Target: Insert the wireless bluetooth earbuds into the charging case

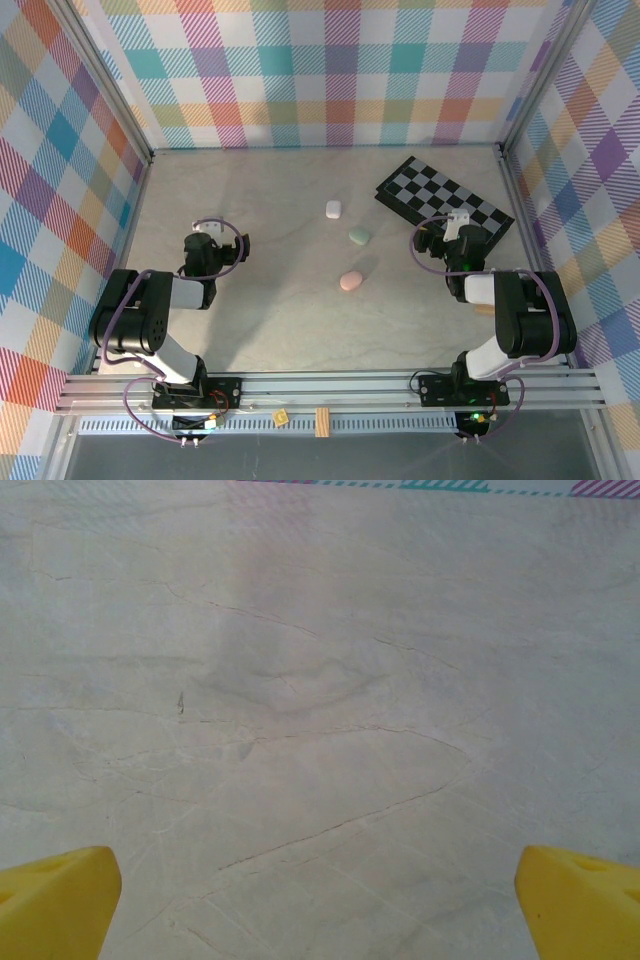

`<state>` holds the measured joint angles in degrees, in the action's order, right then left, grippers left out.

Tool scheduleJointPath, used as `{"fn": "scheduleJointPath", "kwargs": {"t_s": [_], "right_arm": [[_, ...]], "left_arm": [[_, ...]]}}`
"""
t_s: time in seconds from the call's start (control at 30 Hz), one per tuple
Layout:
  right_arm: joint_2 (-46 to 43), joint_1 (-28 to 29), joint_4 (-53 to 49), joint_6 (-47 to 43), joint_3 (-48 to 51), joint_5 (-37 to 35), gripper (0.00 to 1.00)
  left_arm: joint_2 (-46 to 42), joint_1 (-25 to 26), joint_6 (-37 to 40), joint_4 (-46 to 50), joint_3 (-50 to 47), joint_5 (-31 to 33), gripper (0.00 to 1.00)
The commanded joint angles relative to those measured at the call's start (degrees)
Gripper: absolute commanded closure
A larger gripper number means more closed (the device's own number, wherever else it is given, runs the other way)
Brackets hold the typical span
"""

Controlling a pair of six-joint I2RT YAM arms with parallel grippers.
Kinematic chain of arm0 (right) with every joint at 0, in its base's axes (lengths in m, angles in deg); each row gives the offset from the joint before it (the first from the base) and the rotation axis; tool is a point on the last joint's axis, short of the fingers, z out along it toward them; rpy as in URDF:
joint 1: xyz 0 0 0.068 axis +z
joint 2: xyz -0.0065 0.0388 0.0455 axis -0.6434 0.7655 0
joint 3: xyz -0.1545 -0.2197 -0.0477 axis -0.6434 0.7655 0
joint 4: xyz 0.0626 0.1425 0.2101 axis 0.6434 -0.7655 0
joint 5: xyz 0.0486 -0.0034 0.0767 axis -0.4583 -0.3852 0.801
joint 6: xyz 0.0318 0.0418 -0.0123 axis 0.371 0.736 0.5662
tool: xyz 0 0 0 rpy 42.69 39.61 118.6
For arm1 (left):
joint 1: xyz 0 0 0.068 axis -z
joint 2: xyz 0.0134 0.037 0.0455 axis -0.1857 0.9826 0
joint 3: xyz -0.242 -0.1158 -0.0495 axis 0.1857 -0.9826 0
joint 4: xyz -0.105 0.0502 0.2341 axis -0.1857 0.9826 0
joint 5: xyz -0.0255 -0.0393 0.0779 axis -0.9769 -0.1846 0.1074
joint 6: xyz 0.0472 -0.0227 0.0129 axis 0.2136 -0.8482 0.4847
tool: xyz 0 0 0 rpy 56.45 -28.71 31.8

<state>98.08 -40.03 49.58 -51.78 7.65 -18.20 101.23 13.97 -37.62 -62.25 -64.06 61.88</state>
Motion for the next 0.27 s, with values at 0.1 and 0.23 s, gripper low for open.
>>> {"fn": "scheduleJointPath", "kwargs": {"t_s": [0.1, 0.23], "right_arm": [[0.14, -0.02, 1.85, -0.49, 0.12, 1.09, 0.01], [0.15, -0.05, 1.88, -0.49, 0.21, 1.09, 0.01]], "left_arm": [[0.16, -0.53, -0.48, -0.11, 1.08, -0.53, 0.0], [0.14, -0.54, -0.54, -0.2, 0.95, -0.53, 0.0]]}}
